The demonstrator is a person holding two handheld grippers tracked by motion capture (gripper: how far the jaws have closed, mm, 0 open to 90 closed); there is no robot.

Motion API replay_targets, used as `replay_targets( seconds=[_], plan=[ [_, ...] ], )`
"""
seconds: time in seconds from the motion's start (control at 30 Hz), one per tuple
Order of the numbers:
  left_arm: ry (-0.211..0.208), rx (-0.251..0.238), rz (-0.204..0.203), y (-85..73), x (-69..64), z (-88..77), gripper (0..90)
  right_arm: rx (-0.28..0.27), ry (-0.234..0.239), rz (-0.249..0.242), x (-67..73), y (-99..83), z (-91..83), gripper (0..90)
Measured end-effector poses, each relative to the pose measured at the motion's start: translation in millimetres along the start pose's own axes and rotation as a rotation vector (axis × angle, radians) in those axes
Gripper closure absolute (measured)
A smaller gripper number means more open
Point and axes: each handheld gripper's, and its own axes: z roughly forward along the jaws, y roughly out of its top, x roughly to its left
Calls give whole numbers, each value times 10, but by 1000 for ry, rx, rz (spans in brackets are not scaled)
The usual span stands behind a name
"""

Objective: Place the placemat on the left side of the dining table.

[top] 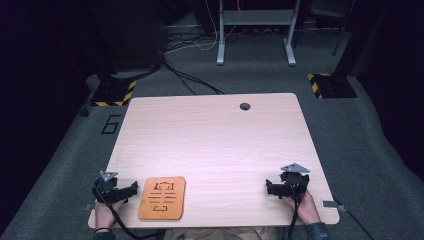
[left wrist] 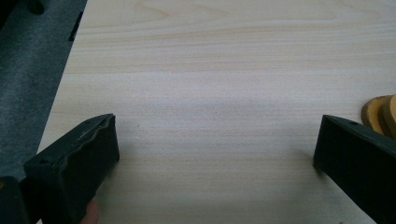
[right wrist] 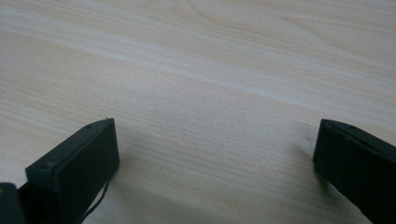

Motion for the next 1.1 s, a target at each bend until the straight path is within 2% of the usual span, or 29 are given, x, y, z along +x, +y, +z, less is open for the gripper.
replay_targets(
  seconds=[0.1, 0.13, 0.27, 0.4, 0.47, 0.53, 0.67, 1.0, 1.1],
  plan=[
    [-3, 6, 0, 7, 1, 3, 0, 0, 3, -3, -10, -24, -25, 0],
    [-3, 5, 2, 9, 2, 6, 0, -2, -10, 1, 4, -28, -27, 0],
    [-5, 3, 3, 10, 1, 9, 0, -1, -13, 17, 10, -23, -20, 0],
    [-4, 4, 3, 10, 1, 8, 0, 3, -23, 3, 23, -14, -25, 0],
    [-3, 5, 4, 11, 1, 8, 0, 11, 3, -9, 29, 3, -25, 0],
    [-3, 4, 3, 11, 1, 8, 0, 1, 6, -13, 30, 4, -32, 0],
    [-3, 4, 4, 11, 1, 8, 0, 3, 42, 0, 37, 18, -46, 0],
    [-4, 4, 4, 11, 1, 9, 0, -11, 125, -26, 320, 196, -103, 0],
    [-4, 4, 5, 11, 1, 9, 0, -11, 138, -38, 366, 225, -109, 0]
  ],
)
